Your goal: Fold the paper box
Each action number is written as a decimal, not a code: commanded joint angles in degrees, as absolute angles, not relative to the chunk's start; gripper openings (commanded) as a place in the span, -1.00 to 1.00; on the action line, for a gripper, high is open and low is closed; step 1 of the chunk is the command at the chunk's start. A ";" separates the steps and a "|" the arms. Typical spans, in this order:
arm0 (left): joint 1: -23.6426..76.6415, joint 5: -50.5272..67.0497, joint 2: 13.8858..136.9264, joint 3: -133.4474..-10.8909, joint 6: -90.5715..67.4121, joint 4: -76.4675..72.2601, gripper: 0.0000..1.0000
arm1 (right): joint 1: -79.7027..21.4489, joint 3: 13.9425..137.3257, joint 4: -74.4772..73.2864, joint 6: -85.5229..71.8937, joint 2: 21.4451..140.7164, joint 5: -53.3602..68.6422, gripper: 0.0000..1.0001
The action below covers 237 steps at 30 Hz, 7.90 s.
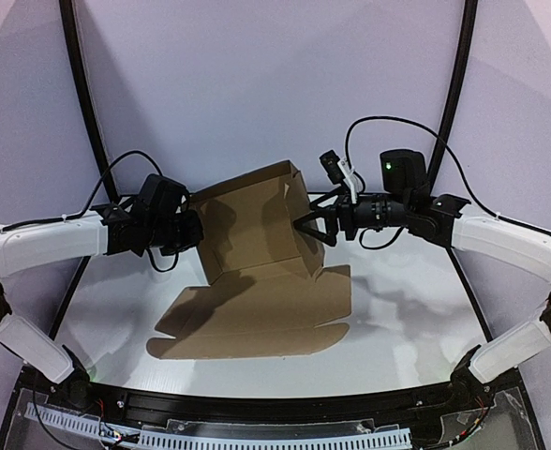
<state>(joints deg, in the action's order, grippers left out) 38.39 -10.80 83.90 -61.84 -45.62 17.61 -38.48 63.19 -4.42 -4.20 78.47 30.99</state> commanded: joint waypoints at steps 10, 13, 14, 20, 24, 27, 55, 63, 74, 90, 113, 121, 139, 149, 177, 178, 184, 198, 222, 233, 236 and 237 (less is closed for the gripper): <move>38.58 -6.38 82.09 -61.96 -45.30 13.13 -0.98 | -42.13 66.82 -8.44 -2.55 83.67 4.10 0.86; 38.56 -6.65 81.74 -61.85 -44.91 13.27 -0.98 | -42.67 66.86 -7.76 -2.75 83.75 0.80 0.68; 38.56 -6.65 81.63 -61.80 -44.71 13.22 -0.98 | -42.79 66.81 -7.54 -2.92 83.75 -0.84 0.62; 38.58 -5.62 80.69 -61.44 -42.93 11.92 -0.98 | -43.29 66.59 -7.03 -3.22 84.56 -14.08 0.40; 38.56 -5.50 80.40 -61.41 -42.01 12.05 -0.99 | -43.58 66.54 -6.54 -3.95 84.87 -21.04 0.31; 38.58 -4.28 80.13 -61.15 -41.19 11.50 -0.98 | -43.55 67.07 -6.24 -3.31 85.74 -21.33 0.26; 38.67 5.98 77.82 -58.19 -36.92 6.66 -0.98 | -41.45 70.76 -10.31 -5.73 87.29 -7.92 0.97; 38.67 9.71 75.63 -56.48 -34.30 4.40 -0.98 | -40.30 70.60 -9.05 -5.72 87.45 -6.34 0.41; 39.56 12.66 75.41 -56.17 -32.24 2.83 -0.98 | -40.49 69.90 -5.71 -5.25 88.65 -13.45 0.01; 40.69 -1.62 76.10 -57.29 -32.07 8.92 -0.98 | -40.52 66.02 -1.45 -1.52 85.52 -16.09 0.12; 40.69 -9.41 79.33 -60.35 -36.69 18.38 -0.98 | -40.52 64.31 -4.84 -1.04 78.18 -8.07 0.16; 40.68 -10.32 81.41 -62.57 -38.32 22.44 -0.98 | -40.52 65.91 -8.09 -0.84 78.97 -13.42 -0.78; 40.69 -10.28 80.07 -62.75 -39.24 22.83 -0.98 | -40.49 67.77 -6.57 -1.03 86.25 -19.12 -0.13; 40.67 -10.64 82.67 -63.70 -38.95 25.16 -0.98 | -40.49 68.09 -1.92 -0.63 83.18 -13.81 0.32; 40.69 -10.67 85.59 -65.28 -40.22 27.32 -0.99 | -40.50 64.97 -5.36 -0.19 78.82 -3.24 0.38; 40.69 -10.73 85.72 -65.36 -40.20 27.51 -0.99 | -40.45 65.13 -5.29 -1.01 77.76 -3.47 0.42; 40.73 -11.93 85.95 -64.77 -39.23 26.94 -0.98 | -39.15 65.80 -6.50 -5.76 70.41 -8.67 0.83; 40.73 -11.33 83.32 -63.12 -38.29 22.44 -0.98 | -19.57 54.53 -13.93 -16.45 67.98 20.53 0.85; 40.68 -11.53 83.48 -63.75 -39.29 21.59 -0.98 | -24.06 56.59 -4.39 -14.60 79.92 53.66 0.58; 41.09 -16.91 86.44 -64.35 -39.74 24.16 -0.98 | -33.51 58.67 -8.09 -12.81 81.82 22.35 0.05; 42.43 -19.24 86.54 -63.46 -37.24 21.96 -0.98 | -35.41 57.94 -7.76 -11.54 82.95 8.92 -0.03; 42.73 -19.62 86.56 -63.08 -36.66 20.95 -0.98 | -35.70 57.44 -7.31 -11.30 83.45 5.92 -0.04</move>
